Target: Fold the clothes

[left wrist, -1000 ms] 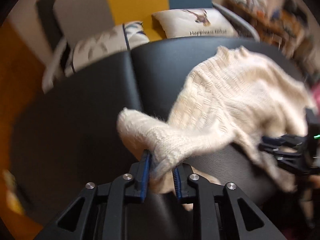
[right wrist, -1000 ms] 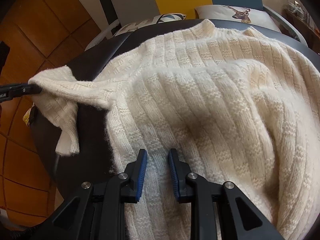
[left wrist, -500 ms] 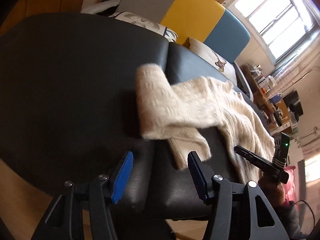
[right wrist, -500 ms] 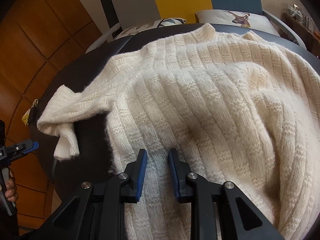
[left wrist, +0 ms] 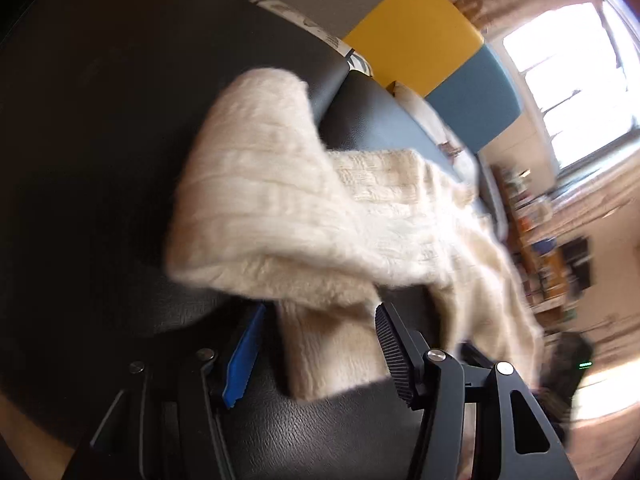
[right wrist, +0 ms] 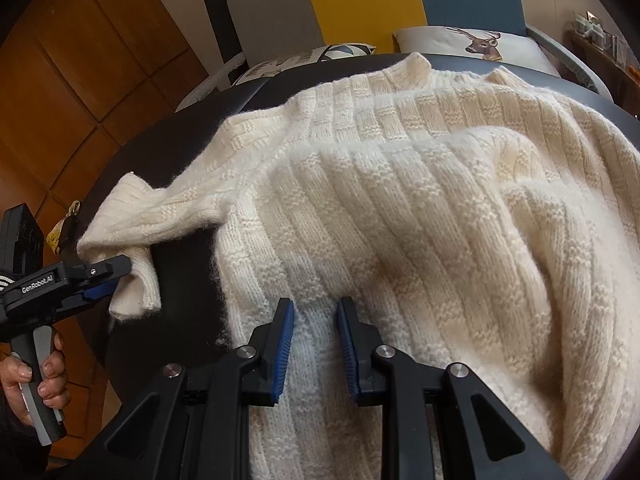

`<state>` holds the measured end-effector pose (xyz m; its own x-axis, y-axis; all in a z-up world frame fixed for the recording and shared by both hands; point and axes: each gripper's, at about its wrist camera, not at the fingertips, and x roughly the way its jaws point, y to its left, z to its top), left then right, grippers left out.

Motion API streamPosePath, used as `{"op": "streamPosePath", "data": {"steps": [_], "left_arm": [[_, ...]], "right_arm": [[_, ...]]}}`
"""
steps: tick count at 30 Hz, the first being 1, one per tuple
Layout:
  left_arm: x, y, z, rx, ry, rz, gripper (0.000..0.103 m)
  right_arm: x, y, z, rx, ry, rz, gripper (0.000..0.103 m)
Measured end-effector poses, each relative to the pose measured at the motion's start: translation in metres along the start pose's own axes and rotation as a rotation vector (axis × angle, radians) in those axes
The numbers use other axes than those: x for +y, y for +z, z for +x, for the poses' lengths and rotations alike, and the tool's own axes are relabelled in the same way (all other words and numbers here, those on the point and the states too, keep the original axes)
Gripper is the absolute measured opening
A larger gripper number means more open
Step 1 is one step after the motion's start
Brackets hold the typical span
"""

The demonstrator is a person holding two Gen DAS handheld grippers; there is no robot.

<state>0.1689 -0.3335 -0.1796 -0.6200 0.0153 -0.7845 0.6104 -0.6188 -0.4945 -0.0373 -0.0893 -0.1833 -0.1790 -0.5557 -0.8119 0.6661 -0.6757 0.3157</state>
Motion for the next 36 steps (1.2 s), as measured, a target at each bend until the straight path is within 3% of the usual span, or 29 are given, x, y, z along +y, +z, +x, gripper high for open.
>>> {"op": "streamPosePath", "data": {"steps": [2, 4, 8, 11, 16, 18, 21, 25, 27, 30, 34, 36], "left_arm": [[-0.011, 0.0, 0.003, -0.002, 0.05, 0.053, 0.027], [-0.015, 0.001, 0.004, 0.008, 0.053, 0.064, 0.017], [-0.017, 0.002, -0.002, -0.008, 0.076, 0.08, 0.013], [-0.013, 0.006, -0.029, -0.068, 0.132, 0.14, 0.013], [0.007, 0.043, -0.093, -0.186, 0.299, 0.282, 0.013], [0.018, 0.058, -0.112, -0.198, 0.387, 0.354, 0.013], [0.049, 0.072, -0.114, -0.092, 0.491, 0.398, 0.014], [0.1, 0.074, -0.1, 0.097, 0.533, 0.35, 0.021], [0.122, 0.071, -0.099, 0.123, 0.569, 0.304, 0.021], [0.149, 0.072, -0.106, 0.173, 0.53, 0.222, 0.022], [0.166, 0.08, -0.135, 0.083, 0.441, 0.062, 0.022], [0.148, 0.08, -0.141, 0.036, 0.333, 0.056, 0.022]], "right_arm": [[0.0, -0.001, 0.0, -0.006, 0.002, -0.002, 0.022], [0.0, -0.002, -0.001, -0.013, 0.003, -0.007, 0.022], [0.001, -0.001, 0.0, -0.009, 0.002, -0.01, 0.022], [0.001, 0.0, 0.0, 0.0, -0.002, -0.013, 0.022], [0.004, 0.006, 0.003, 0.038, -0.033, -0.001, 0.023], [0.006, 0.006, 0.004, 0.038, -0.045, -0.007, 0.023], [0.007, 0.004, 0.004, 0.031, -0.054, -0.007, 0.023], [0.006, 0.006, 0.006, 0.038, -0.054, -0.006, 0.023], [0.006, 0.008, 0.007, 0.041, -0.058, -0.012, 0.023], [0.009, 0.01, 0.01, 0.04, -0.066, -0.018, 0.023], [0.011, 0.011, 0.011, 0.03, -0.074, -0.022, 0.024], [0.012, 0.01, 0.011, 0.027, -0.076, -0.023, 0.024]]}}
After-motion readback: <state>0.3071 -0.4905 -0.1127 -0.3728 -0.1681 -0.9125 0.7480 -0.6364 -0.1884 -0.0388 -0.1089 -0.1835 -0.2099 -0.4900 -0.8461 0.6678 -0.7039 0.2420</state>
